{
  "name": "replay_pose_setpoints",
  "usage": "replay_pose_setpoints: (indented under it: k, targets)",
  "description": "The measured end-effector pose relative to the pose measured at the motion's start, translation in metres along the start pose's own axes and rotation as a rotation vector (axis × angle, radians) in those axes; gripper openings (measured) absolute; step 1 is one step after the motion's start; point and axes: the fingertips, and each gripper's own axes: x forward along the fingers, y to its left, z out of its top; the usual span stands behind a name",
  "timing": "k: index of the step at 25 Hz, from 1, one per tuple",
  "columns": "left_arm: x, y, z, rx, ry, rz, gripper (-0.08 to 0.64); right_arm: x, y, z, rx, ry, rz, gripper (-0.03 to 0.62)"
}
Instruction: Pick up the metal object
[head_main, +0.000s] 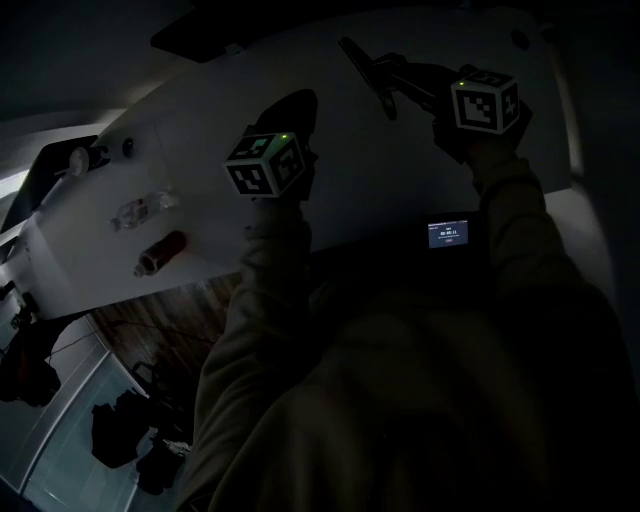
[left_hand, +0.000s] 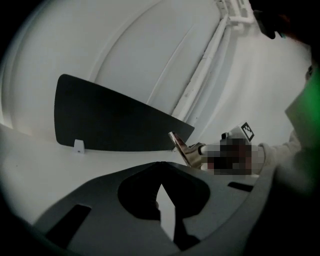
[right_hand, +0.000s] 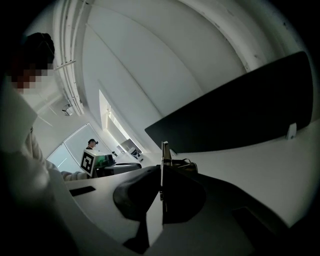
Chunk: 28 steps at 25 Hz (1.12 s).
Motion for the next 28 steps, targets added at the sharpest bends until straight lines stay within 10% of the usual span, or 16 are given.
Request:
replay_pose_setpoints:
  k: [28]
  targets:
    - [-0.105, -0.045, 0.221, 0.252, -0.309, 0.014, 0.005, -0.086, 0.158, 0.223, -0.356, -0.314, 0.012, 0.023]
